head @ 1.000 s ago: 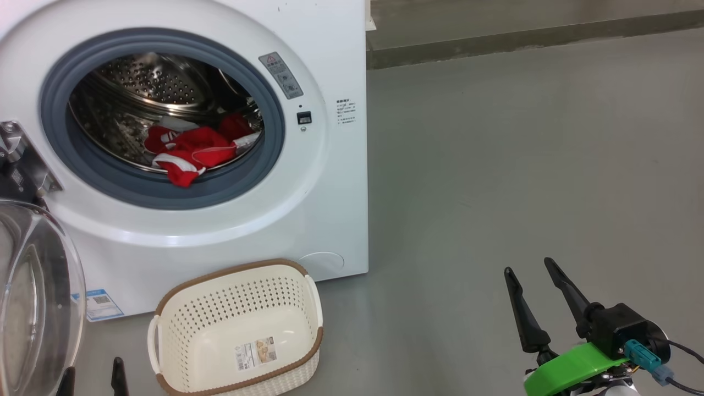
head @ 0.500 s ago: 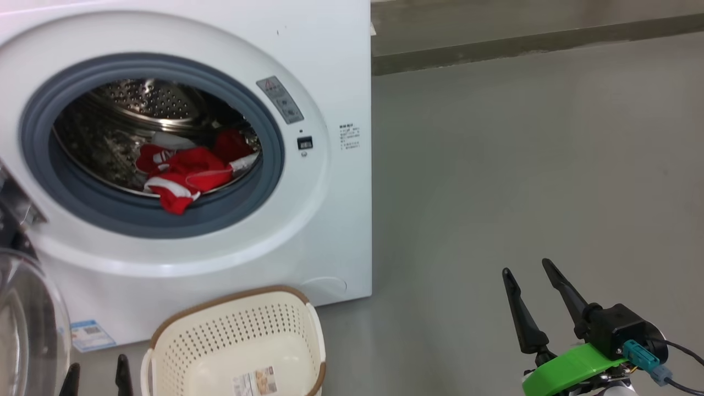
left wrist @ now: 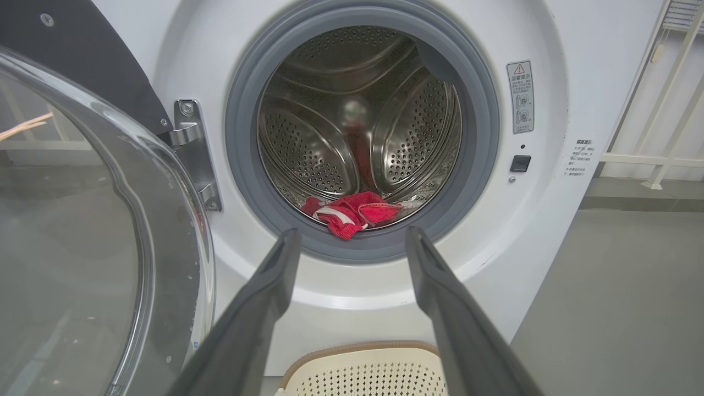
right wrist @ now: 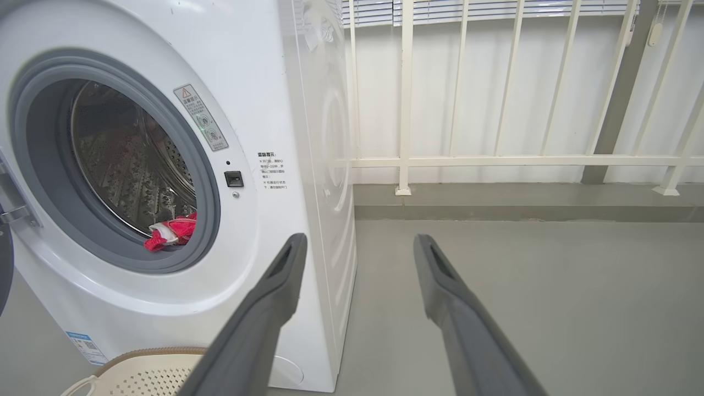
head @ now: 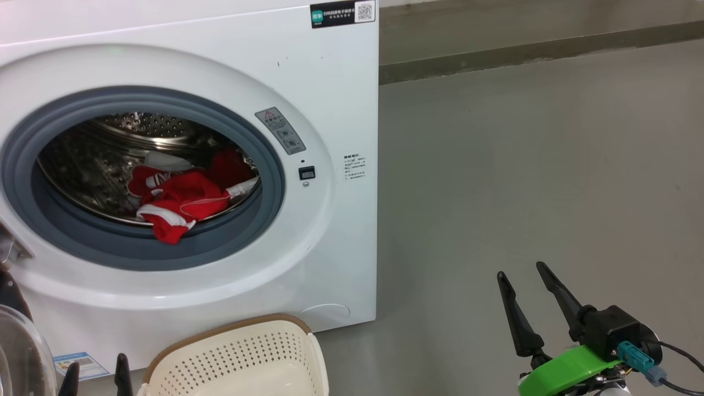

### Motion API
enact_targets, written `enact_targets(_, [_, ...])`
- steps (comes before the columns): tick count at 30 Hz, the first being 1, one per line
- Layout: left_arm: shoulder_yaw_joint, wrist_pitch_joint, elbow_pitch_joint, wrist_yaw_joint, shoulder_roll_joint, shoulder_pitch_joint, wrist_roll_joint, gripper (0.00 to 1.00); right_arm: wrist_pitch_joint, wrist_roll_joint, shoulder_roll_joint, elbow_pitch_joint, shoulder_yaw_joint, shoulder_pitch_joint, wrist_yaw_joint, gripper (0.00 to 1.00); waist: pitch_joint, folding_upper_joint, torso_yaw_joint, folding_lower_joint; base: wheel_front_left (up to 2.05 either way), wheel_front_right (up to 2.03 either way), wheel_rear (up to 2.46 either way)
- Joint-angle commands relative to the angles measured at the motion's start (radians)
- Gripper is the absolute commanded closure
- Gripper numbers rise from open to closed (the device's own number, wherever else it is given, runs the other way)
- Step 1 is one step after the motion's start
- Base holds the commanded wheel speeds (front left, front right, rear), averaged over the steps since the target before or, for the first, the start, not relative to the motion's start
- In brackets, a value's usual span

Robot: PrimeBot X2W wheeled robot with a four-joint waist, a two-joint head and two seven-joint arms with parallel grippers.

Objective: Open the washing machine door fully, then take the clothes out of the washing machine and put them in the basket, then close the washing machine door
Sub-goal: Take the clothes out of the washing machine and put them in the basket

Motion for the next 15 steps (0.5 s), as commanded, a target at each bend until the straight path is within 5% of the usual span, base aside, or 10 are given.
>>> enact_targets(1, [0.033, -0.012, -0.025, 0.002, 0.007, -0.031, -0.004, 0.00, -0.006, 0.002, -0.003, -0.021, 0.022, -0.023, 0.007, 0.00, 0.000, -0.0001, 0.000, 0.0000, 0.00, 0.00, 0.00])
enact_targets(15, [0.031, -0.012, -0.015, 0.001, 0.004, -0.029, -0.007, 0.00, -0.006, -0.003, -0.003, -0.021, 0.031, -0.019, 0.007, 0.00, -0.008, -0.0001, 0.002, 0.0000, 0.00, 0.00, 0.00])
